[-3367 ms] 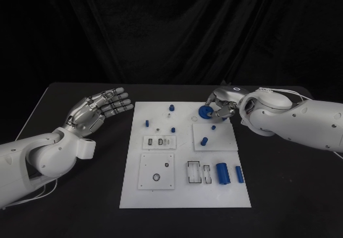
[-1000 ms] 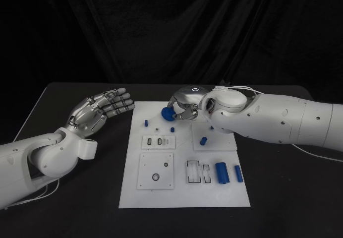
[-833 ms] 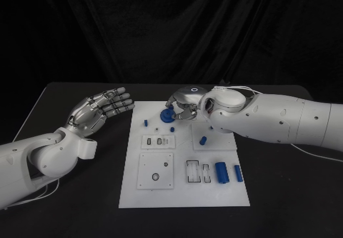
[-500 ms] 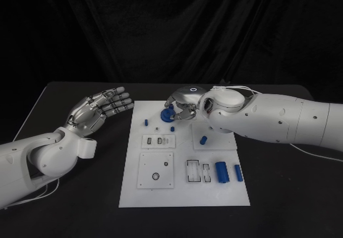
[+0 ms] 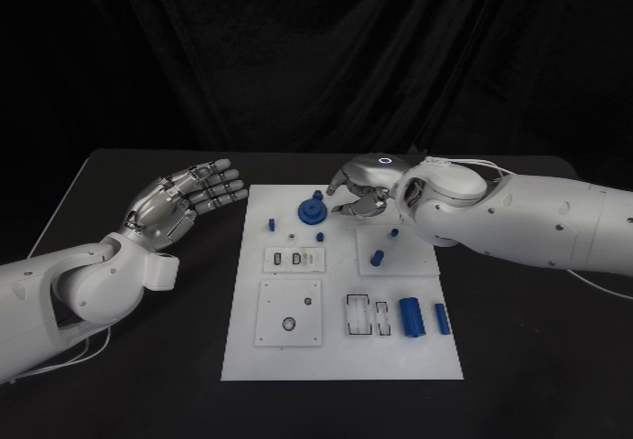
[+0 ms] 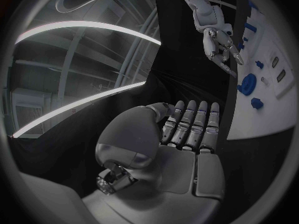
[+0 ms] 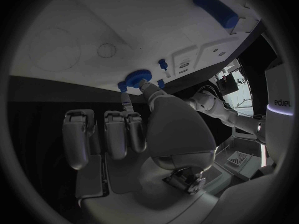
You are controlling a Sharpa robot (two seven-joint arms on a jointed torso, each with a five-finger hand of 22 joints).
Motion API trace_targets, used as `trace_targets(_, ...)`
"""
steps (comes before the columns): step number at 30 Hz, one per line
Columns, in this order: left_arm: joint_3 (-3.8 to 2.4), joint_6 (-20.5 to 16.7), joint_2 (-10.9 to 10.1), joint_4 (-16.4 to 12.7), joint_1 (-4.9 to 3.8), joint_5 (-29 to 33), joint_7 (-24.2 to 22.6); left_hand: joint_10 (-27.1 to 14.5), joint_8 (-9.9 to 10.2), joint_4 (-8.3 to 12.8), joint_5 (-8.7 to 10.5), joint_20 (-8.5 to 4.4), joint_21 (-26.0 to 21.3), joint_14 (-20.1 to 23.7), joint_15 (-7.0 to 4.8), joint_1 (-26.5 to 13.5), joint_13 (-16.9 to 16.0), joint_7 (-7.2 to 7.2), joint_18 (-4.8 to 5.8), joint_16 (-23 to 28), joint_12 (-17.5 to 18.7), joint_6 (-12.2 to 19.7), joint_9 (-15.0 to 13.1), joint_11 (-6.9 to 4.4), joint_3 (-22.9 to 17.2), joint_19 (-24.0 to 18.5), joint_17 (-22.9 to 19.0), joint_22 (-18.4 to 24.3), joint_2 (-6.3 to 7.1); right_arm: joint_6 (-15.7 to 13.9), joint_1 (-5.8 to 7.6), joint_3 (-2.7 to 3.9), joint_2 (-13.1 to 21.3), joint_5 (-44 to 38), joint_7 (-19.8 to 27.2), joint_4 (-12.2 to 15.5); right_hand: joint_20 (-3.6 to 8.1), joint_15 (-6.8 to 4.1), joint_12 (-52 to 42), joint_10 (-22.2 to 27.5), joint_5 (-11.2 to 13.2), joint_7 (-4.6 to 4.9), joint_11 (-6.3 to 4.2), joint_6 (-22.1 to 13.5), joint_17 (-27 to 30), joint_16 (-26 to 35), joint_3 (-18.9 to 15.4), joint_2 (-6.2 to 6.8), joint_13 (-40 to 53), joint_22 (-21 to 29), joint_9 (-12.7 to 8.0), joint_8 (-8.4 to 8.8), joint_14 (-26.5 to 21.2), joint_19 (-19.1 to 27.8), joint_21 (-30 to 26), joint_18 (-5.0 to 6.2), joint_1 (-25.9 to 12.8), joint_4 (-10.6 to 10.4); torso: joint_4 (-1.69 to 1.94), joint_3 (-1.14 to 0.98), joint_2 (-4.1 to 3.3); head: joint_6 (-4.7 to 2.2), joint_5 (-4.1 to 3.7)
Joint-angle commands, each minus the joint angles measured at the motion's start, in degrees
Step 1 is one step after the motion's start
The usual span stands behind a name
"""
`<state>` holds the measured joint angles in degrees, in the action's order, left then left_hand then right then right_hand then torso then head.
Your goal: Assemble the parts on the task board
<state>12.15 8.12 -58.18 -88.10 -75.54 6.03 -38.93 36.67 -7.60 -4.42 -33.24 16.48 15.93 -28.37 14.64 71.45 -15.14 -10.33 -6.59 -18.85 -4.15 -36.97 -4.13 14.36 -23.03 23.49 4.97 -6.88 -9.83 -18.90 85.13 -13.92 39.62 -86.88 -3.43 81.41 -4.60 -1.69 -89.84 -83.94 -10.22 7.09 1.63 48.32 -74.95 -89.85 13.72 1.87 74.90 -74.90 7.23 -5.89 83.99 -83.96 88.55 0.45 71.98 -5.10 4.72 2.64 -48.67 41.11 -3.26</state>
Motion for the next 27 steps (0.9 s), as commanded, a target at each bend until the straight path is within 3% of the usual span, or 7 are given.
trace_targets(1, -0.05, 0.5, 0.1, -0.1, 0.12, 0.3, -3.4, 0.5, -0.2, 0.0, 0.09, -0.05, 0.3, -0.3, -0.13, -0.7, -0.1, -0.42, 0.69, -0.3, -0.3, -0.4, -0.1, -0.04, -0.2, 0.2, 0.0, 0.1, -0.04, -4.6, 1.25, 0.08, 3.0, 6.2, 1.5, 2.7, -0.04, 0.03, -0.2, -6.1, 1.2, 0.11, 0.27, 1.1, -15.1, -0.1, -0.7, 0.05, 15.1, -14.4, 0.1, -0.40, 6.0, -5.2, 0.6, -0.09, -0.8, -0.4, -0.03, 0.02, 0.02, -0.35, -0.37)
trace_targets(6, -0.05, 0.5, 0.3, -0.1, 0.25, 0.3, -3.2, 0.5, -0.3, 0.0, 0.09, -0.04, 0.3, -0.3, -0.14, -0.7, -0.1, -0.42, 0.68, -0.3, -0.3, -0.6, -0.1, -0.03, -0.3, 0.2, -0.1, 0.1, -0.04, -3.1, 2.97, 0.00, 9.5, 10.4, 0.0, 7.4, -0.13, 0.11, -0.2, -6.1, 2.0, 0.15, 0.34, 1.2, -15.1, -0.1, -1.1, 0.10, 15.1, -14.4, 0.1, -0.26, 6.0, -5.3, 0.6, -0.12, -1.1, -0.9, -0.37, 0.00, 0.30, -0.42, -0.24)
trace_targets(13, -0.05, 0.6, 0.8, 0.1, 0.77, 0.3, -3.1, 0.6, -0.3, 0.0, 0.08, -0.04, 0.3, -0.3, -0.15, -0.7, -0.1, -0.44, 0.67, -0.3, -0.3, -0.7, -0.1, 0.00, -0.3, 0.2, -0.1, 0.1, -0.03, -1.6, 3.68, -0.22, 16.0, 12.1, -1.3, 11.3, -0.17, 0.13, -0.2, -6.1, 2.0, 0.11, 0.33, 1.4, -15.1, -0.1, -1.2, 0.14, 15.1, -14.6, 0.1, -0.27, 6.0, -5.4, 0.8, -0.19, -0.8, -0.9, -1.09, -0.25, 0.74, -0.14, 0.57)
trace_targets(20, -0.05, 0.9, 1.4, 0.1, 1.14, 0.3, -2.8, 0.6, -0.3, 0.0, 0.08, -0.04, 0.3, -0.3, -0.15, -0.7, -0.1, -0.44, 0.67, -0.3, -0.3, -0.7, -0.1, 0.00, -0.3, 0.2, -0.1, 0.1, -0.03, -1.4, 2.35, -0.29, 20.0, 9.5, -2.7, 12.6, -0.14, 0.02, -0.2, -6.1, 1.6, -0.17, 0.13, 1.5, -15.1, -0.1, -1.2, 0.33, 15.1, -14.6, 0.0, -0.05, 6.0, -5.5, 0.9, -0.21, 0.6, -0.5, -1.46, -0.34, 1.29, 0.69, 1.07)
trace_targets(27, -0.05, 1.2, 1.6, 0.2, 1.28, 0.3, -2.5, 0.7, -0.3, 0.0, 0.05, -0.03, 0.3, -0.3, -0.15, -0.7, -0.1, -0.46, 0.66, -0.3, -0.3, -0.7, -0.1, 0.01, -0.4, 0.2, -0.1, 0.1, -0.04, -1.9, 0.80, -0.33, 22.3, 5.0, -4.6, 12.4, 0.02, -0.19, -0.2, -6.1, 2.0, -0.52, -0.16, 1.0, -15.1, -0.1, -1.8, 1.11, 15.1, -14.3, -0.3, 0.46, 6.0, -5.2, 0.5, -0.07, 1.2, -0.7, -1.33, -0.52, 1.32, 1.09, 1.09)
